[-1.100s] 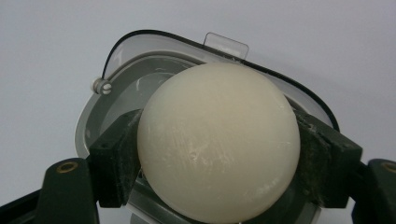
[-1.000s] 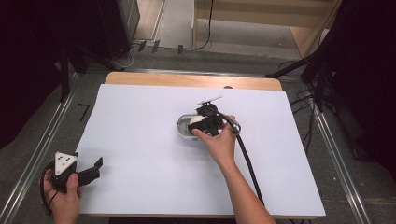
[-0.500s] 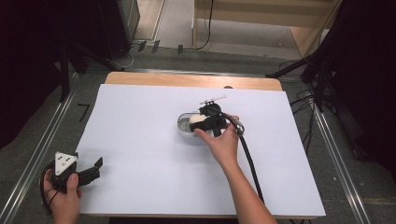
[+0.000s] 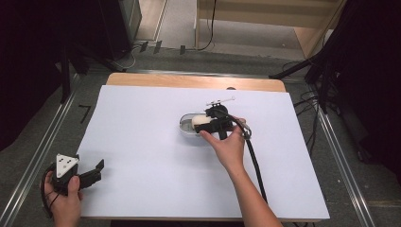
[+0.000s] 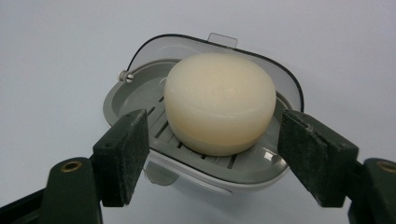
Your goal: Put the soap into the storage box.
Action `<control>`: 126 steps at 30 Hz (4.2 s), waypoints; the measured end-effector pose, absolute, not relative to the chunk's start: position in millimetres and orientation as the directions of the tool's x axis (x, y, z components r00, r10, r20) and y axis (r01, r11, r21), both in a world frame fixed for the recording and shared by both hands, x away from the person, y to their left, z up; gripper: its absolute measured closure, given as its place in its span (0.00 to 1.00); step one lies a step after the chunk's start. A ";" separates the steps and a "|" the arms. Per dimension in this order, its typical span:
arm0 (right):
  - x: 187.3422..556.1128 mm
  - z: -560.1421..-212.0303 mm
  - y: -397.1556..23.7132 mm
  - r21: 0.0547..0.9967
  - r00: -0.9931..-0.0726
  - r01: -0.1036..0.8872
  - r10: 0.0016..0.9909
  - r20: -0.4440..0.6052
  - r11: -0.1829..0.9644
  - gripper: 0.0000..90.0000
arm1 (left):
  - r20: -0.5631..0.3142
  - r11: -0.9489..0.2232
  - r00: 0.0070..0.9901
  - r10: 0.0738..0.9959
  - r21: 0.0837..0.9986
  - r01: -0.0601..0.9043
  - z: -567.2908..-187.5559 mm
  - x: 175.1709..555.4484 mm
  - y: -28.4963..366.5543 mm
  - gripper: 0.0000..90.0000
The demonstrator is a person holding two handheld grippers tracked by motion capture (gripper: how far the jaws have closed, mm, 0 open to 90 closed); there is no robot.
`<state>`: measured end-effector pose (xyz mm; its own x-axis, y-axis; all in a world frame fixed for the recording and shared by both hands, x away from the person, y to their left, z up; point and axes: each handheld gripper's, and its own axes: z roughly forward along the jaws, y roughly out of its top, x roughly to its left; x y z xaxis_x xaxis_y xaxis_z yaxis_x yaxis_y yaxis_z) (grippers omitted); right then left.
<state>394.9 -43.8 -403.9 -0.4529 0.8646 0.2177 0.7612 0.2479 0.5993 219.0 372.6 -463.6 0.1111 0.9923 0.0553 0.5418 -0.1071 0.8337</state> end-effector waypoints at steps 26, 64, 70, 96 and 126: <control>365.0 -412.9 -89.6 0.633 -0.470 0.738 0.851 0.233 0.234 0.10 | 0.061 -0.111 0.109 0.992 0.833 0.543 -463.6 219.1 372.1 0.15; 324.1 -453.2 -160.6 0.671 -0.437 0.715 0.875 0.210 0.197 0.00 | 0.063 -0.113 0.110 0.992 0.833 0.541 -463.9 219.3 371.6 0.15; 318.2 -456.3 -174.9 0.677 -0.420 0.714 0.882 0.213 0.176 0.00 | 0.064 -0.113 0.109 0.992 0.834 0.541 -463.9 219.3 371.4 0.15; 286.6 -473.8 -247.5 0.696 -0.344 0.712 0.910 0.230 0.092 0.00 | 0.065 -0.114 0.108 0.992 0.834 0.540 -463.9 219.2 371.3 0.15; 247.7 -479.9 -334.0 0.712 -0.218 0.702 0.948 0.232 -0.013 0.00 | 0.084 -0.129 0.107 0.991 0.827 0.547 -464.1 219.7 369.7 0.15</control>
<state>247.7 -334.0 -479.9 -0.2181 0.9479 0.2324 0.7020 -0.0130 0.7120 219.7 369.7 -464.1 0.1073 0.9907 0.0838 0.5470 -0.1292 0.8271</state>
